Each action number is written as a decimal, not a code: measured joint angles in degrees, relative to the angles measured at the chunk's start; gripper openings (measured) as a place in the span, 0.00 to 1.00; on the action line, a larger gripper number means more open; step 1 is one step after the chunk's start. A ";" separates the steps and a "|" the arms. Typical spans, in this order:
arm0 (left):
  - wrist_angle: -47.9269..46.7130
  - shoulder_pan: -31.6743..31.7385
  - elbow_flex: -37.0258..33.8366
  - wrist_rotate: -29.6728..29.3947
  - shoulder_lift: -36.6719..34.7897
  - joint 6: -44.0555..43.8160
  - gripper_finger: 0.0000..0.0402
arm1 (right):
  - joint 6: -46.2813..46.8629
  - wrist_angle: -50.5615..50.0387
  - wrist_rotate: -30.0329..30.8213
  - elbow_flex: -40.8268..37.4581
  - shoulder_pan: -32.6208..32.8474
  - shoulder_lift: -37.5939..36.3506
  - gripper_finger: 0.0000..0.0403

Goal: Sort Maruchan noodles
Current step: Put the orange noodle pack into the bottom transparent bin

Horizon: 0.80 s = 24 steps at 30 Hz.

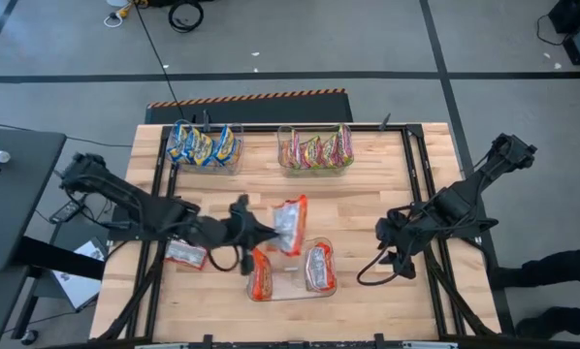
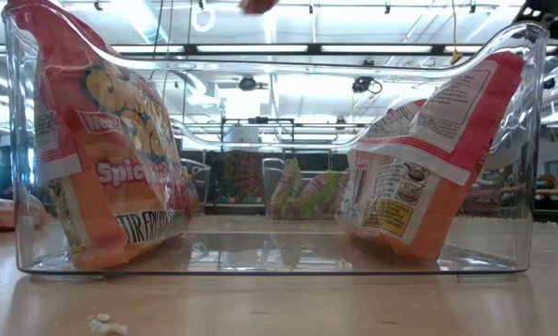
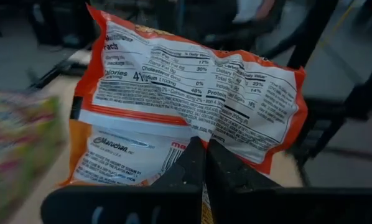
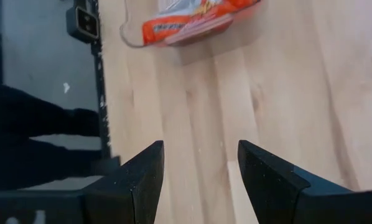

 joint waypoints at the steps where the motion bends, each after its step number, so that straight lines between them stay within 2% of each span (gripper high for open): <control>1: 3.30 -0.02 0.02 0.06 1.50 0.03 0.02 | 0.13 -0.03 -0.63 0.00 0.23 -0.17 0.52; 7: 21.58 -0.15 0.02 5.87 9.41 2.05 0.02 | 0.45 -0.15 -3.52 0.00 1.32 -1.24 0.52; 12: 30.97 -0.04 -0.54 9.01 12.43 3.42 0.02 | 4.15 -1.73 -6.84 0.00 2.30 -2.70 0.52; 16: 47.94 -0.18 -9.13 7.46 12.03 0.86 0.02 | 6.45 -2.12 -8.48 0.00 3.61 -3.86 0.52; 20: 66.00 -1.29 -19.77 2.93 12.10 -1.63 0.02 | 9.62 -2.22 -14.03 0.00 5.42 -4.88 0.52; 22: 67.29 -1.53 -21.53 3.06 11.92 -2.37 0.02 | 11.58 -2.21 -16.96 0.00 6.11 -5.48 0.52; 24: 65.71 -2.30 -21.64 6.04 11.56 1.95 0.02 | 13.68 -2.21 -18.80 0.02 6.45 -5.94 0.52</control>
